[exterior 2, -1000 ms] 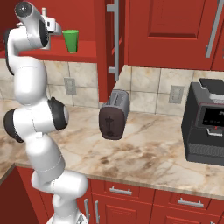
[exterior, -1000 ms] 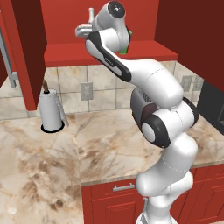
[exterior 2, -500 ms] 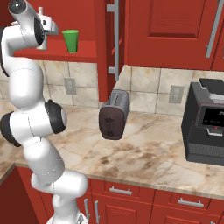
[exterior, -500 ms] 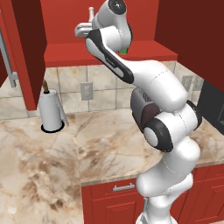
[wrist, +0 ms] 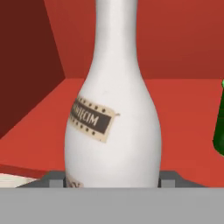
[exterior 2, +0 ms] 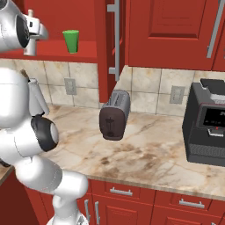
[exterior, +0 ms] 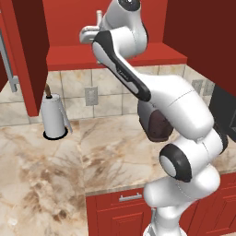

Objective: Open the cabinet directly in front. Then move the liquor and the cup to the dining counter with the candle on it.

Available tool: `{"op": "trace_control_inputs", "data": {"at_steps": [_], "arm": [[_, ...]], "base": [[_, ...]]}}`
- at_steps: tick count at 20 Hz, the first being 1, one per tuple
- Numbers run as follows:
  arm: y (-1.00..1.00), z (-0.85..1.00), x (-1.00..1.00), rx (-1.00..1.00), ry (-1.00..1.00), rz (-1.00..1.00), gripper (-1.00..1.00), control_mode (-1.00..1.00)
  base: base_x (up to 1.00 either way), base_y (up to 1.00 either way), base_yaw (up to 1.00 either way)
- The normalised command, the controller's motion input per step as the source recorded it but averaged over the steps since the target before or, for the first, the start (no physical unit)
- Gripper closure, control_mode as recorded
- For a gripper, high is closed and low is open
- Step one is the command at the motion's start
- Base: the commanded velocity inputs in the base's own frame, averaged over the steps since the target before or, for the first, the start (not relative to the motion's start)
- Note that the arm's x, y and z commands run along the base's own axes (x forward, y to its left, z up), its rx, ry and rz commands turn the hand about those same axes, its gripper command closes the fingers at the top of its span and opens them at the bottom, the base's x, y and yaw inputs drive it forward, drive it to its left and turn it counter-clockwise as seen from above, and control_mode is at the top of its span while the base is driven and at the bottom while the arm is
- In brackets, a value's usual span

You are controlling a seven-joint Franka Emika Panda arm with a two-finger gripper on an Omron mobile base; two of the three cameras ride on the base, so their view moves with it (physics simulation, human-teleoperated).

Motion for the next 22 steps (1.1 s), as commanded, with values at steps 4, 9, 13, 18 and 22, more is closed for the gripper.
{"op": "trace_control_inputs", "data": {"at_steps": [4, 9, 13, 18, 22], "arm": [[-0.08, -0.47, -1.00, 0.07, 0.04, -0.06, 1.00, -1.00], [-0.47, -0.87, -1.00, 0.10, -0.01, -0.01, 1.00, -1.00], [-0.78, -0.98, -1.00, 0.11, -0.10, 0.00, 1.00, -1.00], [-0.83, -0.13, -1.00, -0.04, -0.57, 0.09, 1.00, -1.00], [-0.34, 0.37, -1.00, -0.06, -0.70, 0.08, 1.00, -1.00]], "base": [[0.00, 0.00, 0.00], [0.00, 0.00, 0.00], [0.00, 0.00, 0.00], [0.00, 0.00, 0.00], [0.00, 0.00, 0.00]]}}
